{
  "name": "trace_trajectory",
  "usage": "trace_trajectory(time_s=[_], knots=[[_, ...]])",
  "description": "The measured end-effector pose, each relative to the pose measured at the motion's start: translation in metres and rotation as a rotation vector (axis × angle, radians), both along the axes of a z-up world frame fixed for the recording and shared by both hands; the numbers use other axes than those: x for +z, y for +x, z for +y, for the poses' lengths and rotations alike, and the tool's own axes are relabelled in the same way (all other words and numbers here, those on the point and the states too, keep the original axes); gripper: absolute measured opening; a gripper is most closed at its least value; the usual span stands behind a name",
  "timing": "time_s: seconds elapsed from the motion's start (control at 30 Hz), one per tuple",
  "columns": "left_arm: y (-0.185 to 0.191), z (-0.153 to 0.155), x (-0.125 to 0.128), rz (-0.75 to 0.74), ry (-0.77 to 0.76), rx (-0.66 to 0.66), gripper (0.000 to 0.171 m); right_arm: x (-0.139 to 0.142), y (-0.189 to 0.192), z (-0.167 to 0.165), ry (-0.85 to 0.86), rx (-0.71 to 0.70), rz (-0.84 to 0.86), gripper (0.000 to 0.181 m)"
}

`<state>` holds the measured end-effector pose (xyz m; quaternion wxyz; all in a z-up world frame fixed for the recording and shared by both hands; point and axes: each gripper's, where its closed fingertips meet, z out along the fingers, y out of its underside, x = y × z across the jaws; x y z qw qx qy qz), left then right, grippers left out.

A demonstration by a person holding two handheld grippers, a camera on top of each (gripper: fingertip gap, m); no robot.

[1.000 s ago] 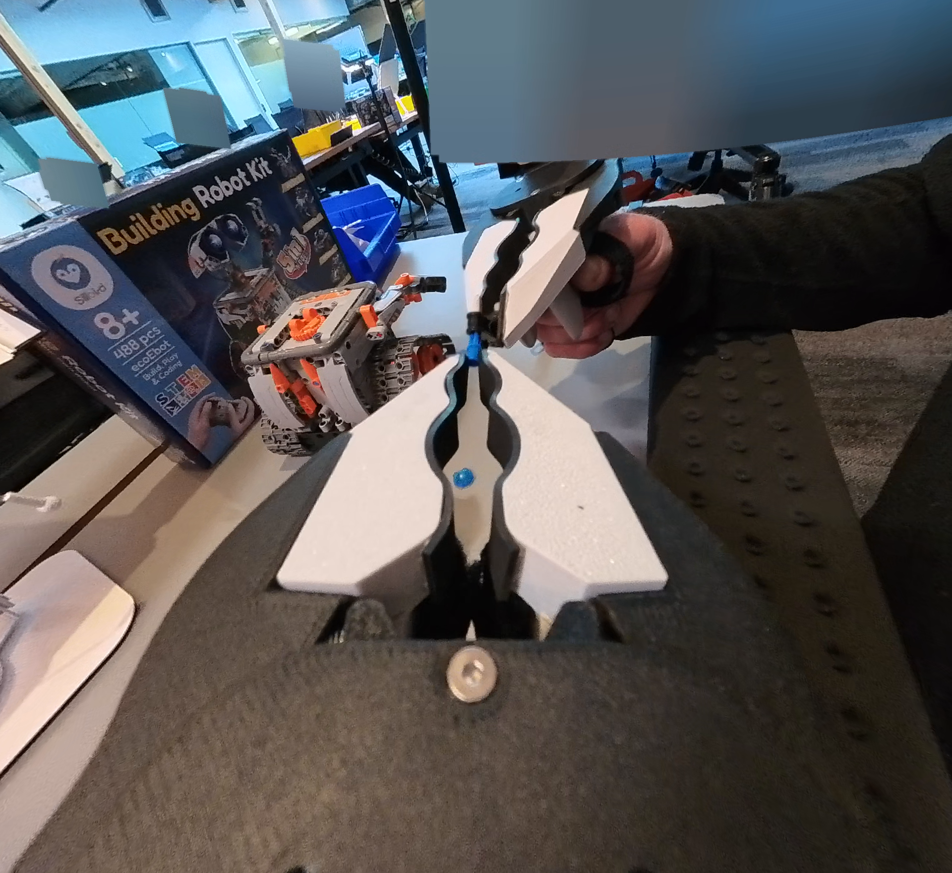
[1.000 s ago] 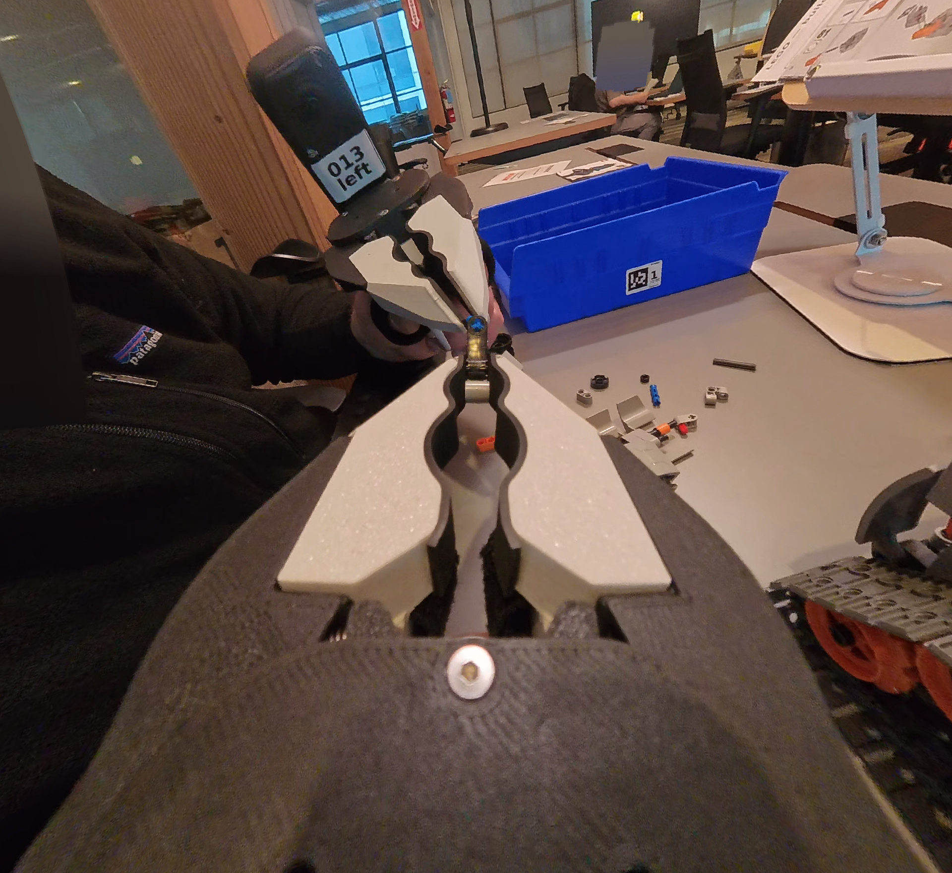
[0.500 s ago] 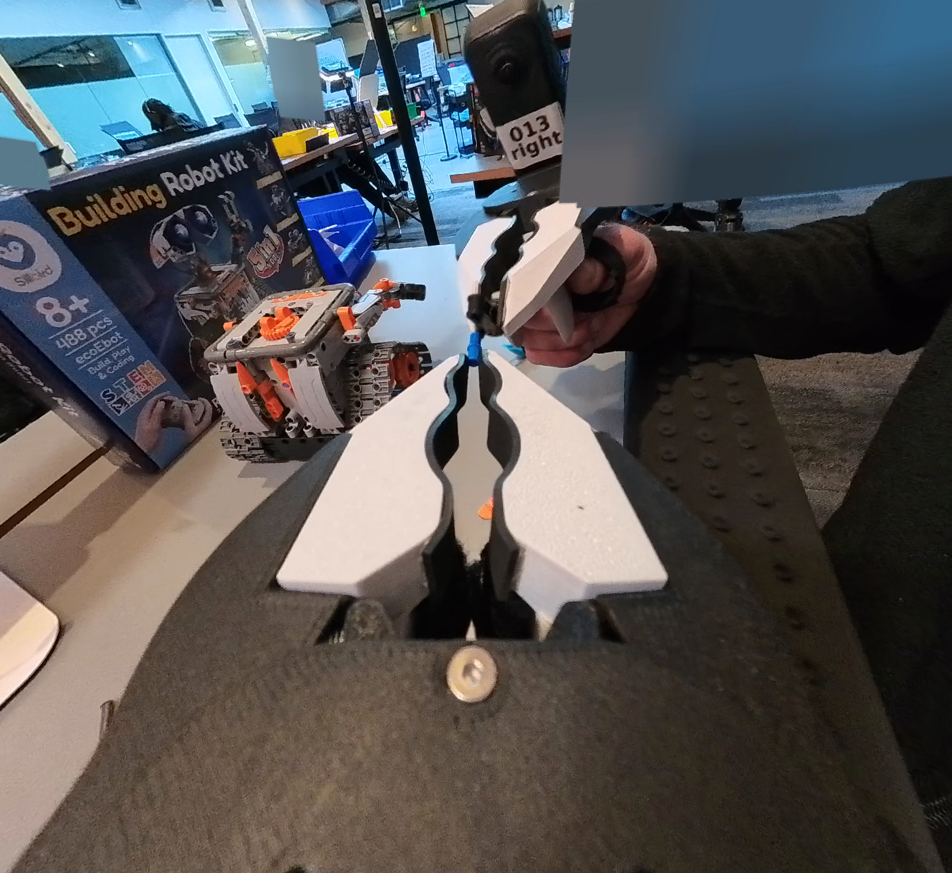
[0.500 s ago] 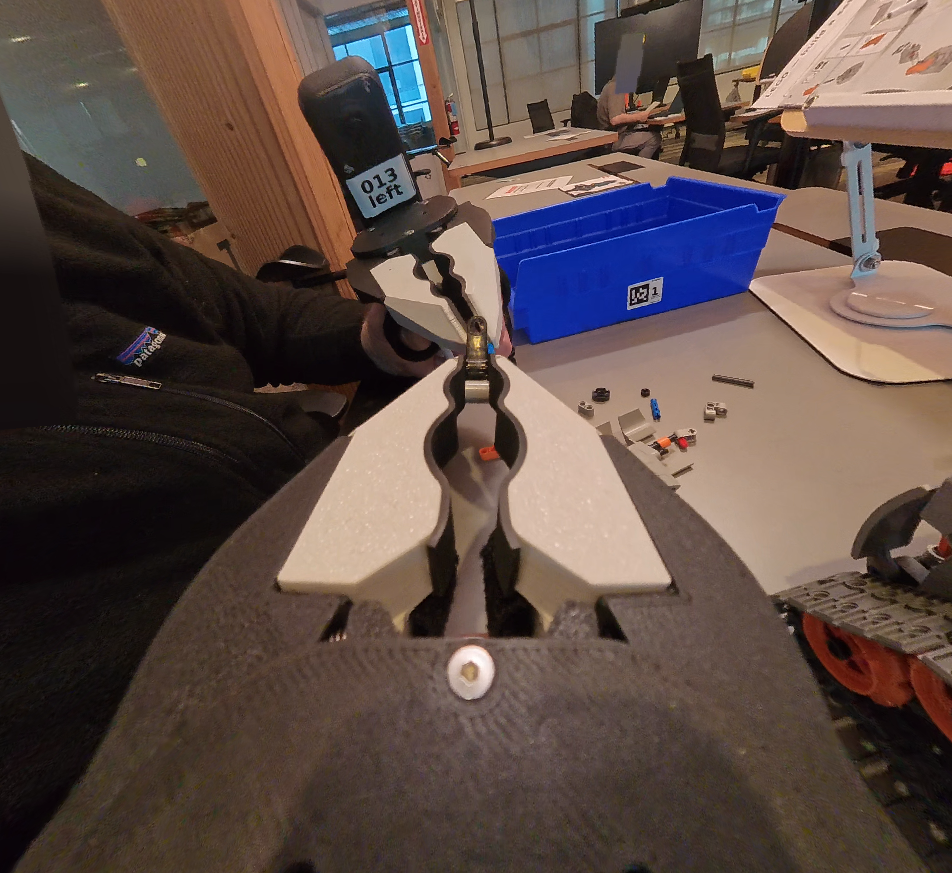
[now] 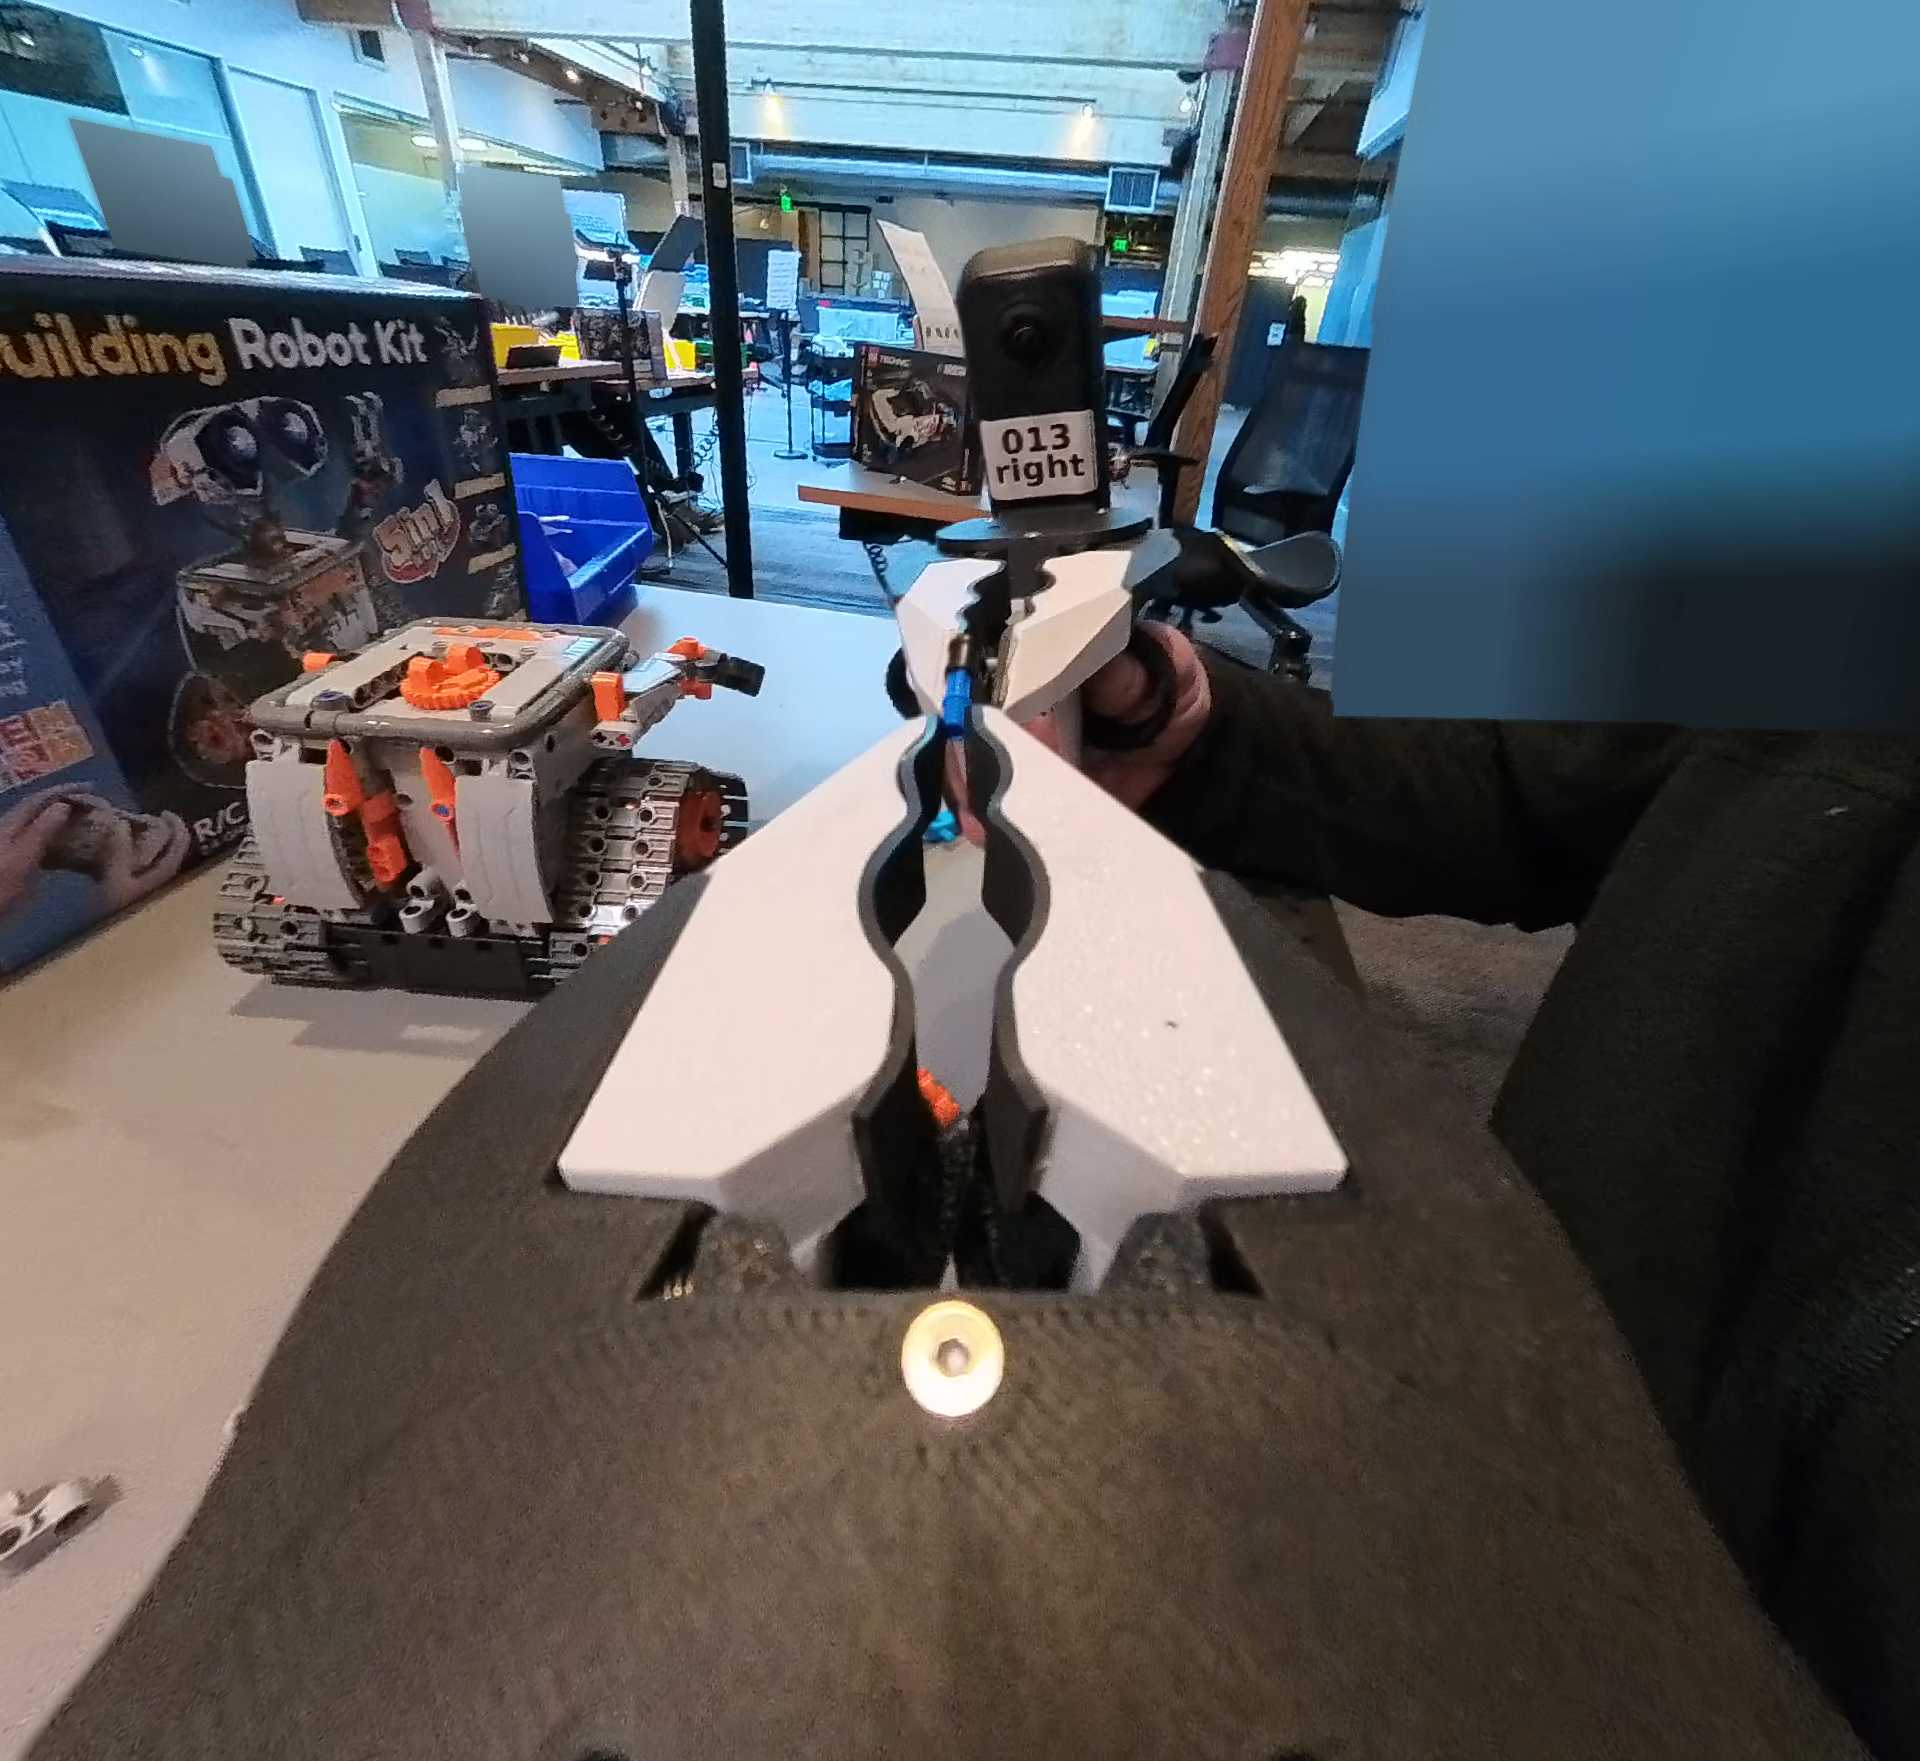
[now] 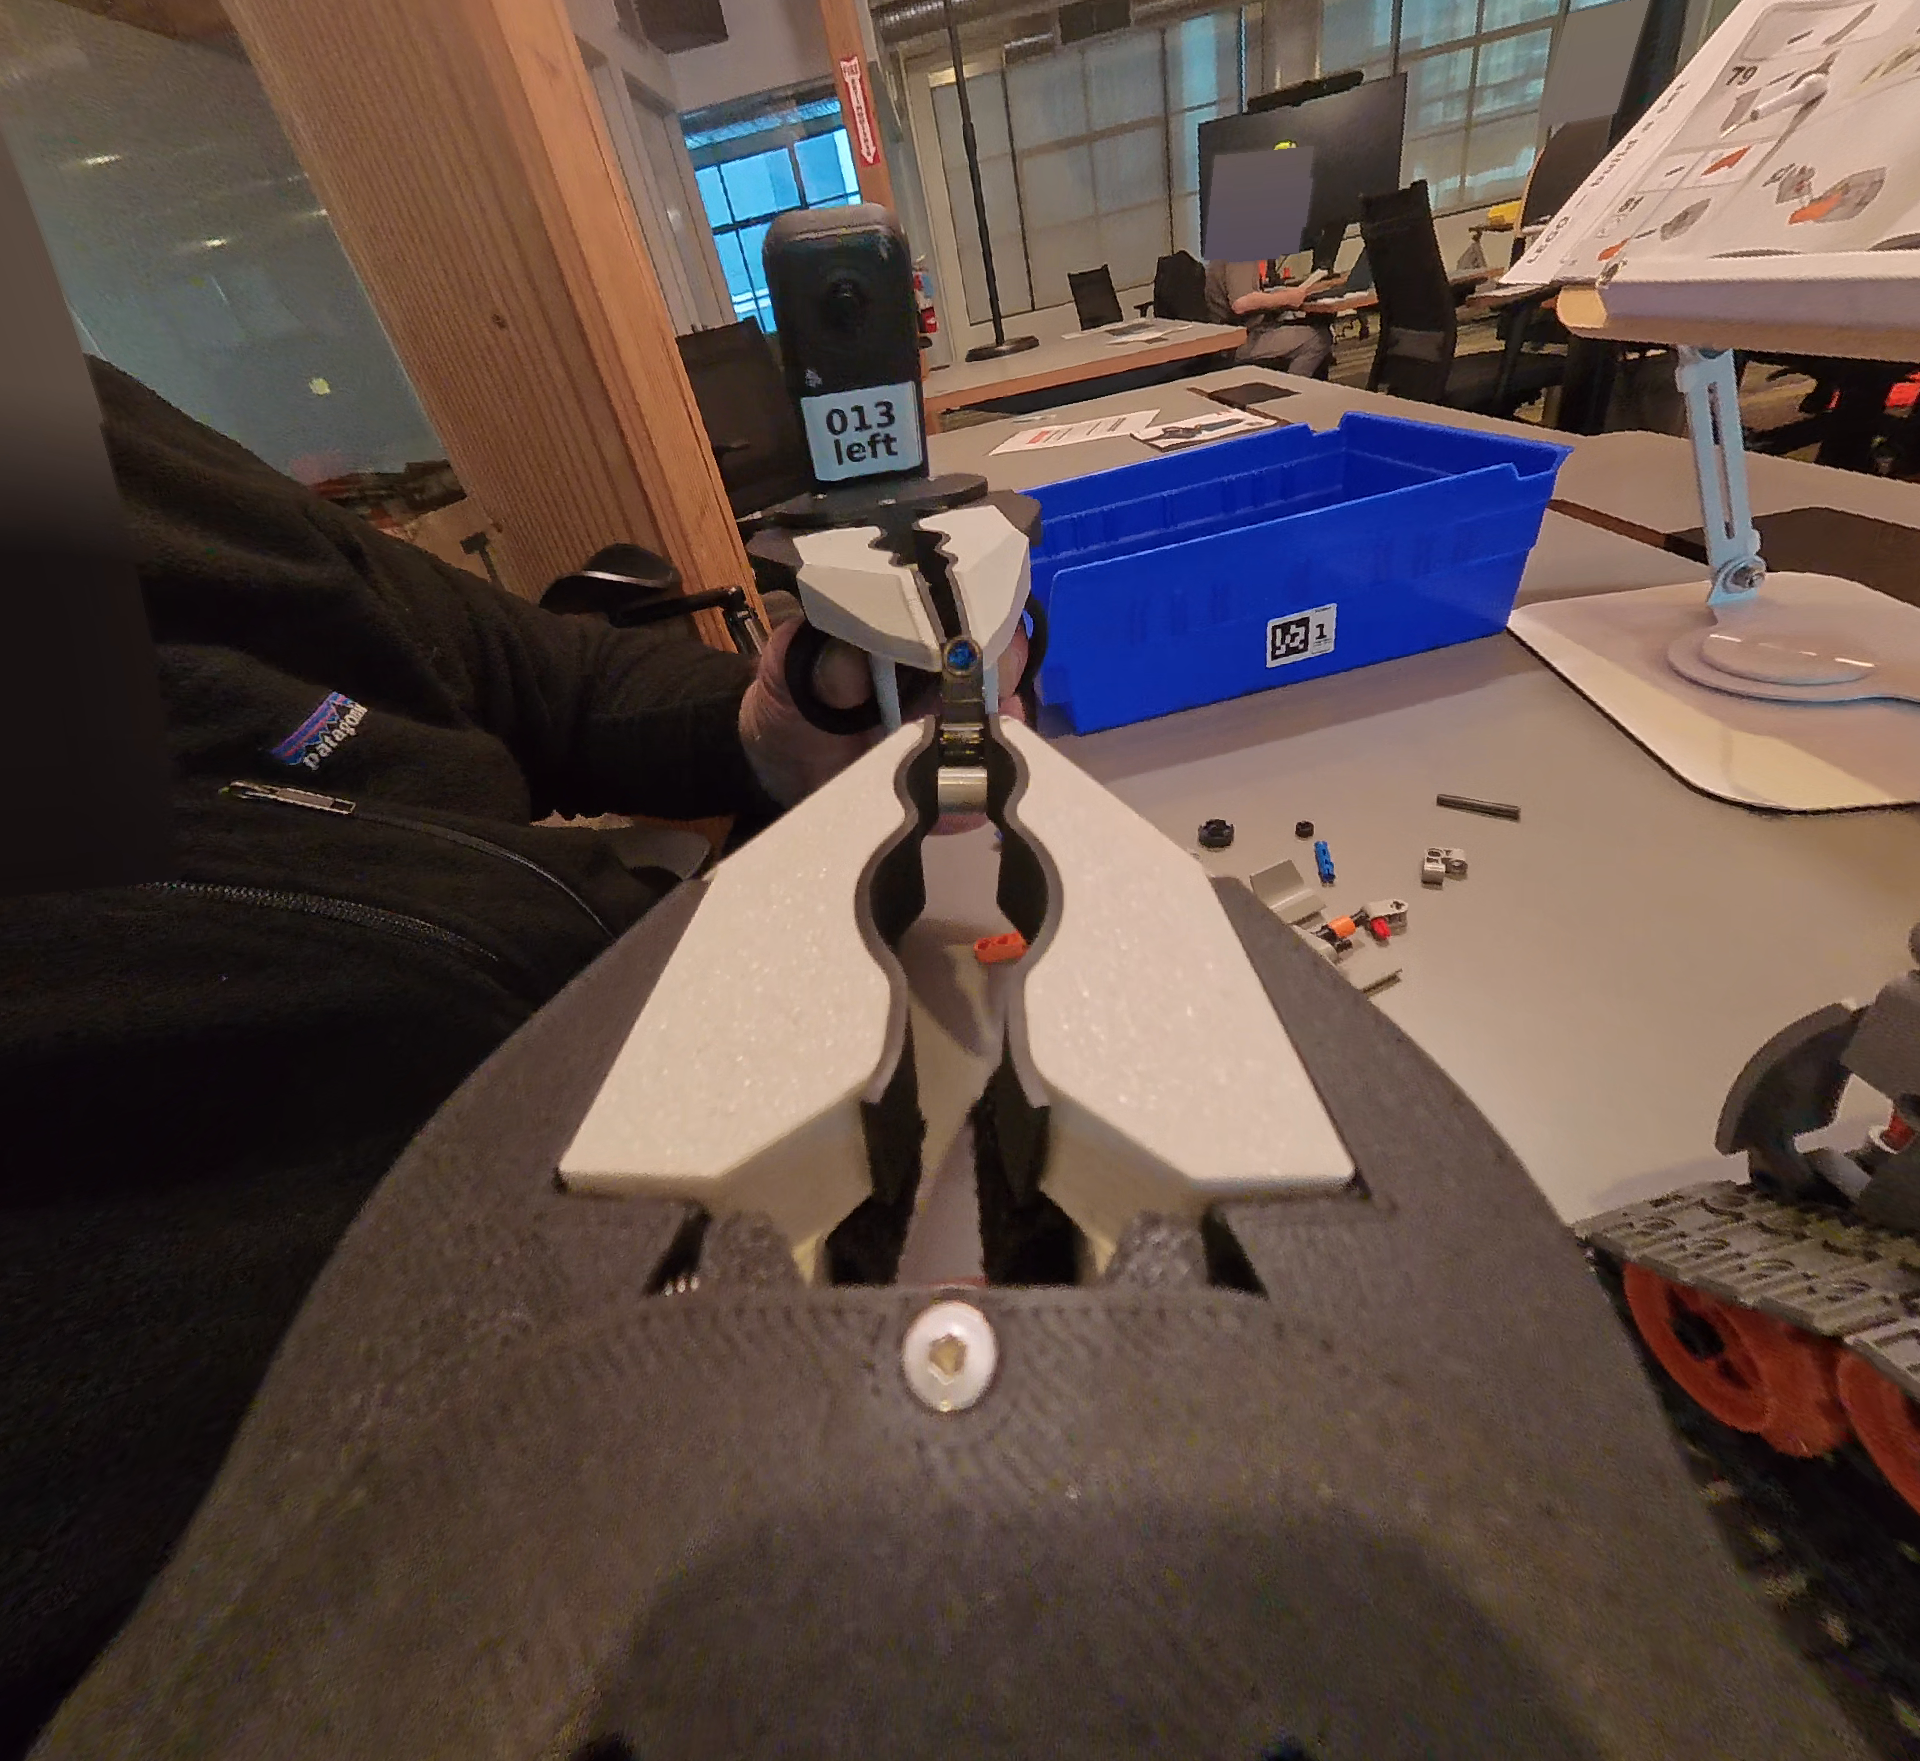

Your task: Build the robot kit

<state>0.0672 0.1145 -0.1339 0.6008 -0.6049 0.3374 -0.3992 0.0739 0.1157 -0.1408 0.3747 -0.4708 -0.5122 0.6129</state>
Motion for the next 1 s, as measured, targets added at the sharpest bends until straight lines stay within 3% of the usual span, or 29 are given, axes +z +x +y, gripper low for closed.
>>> trace_trajectory(time_s=[0.57, 1.0], knots=[[0.0044, -0.0021, 0.0054, -0.106, -0.056, -0.059, 0.001, 0.0080, 0.0030, -0.0033, -0.012, 0.011, 0.049, 0.005], [0.0049, -0.0014, 0.0042, -0.027, 0.025, 0.000, 0.000, 0.0053, 0.0034, -0.0022, -0.004, 0.002, 0.020, 0.005]])
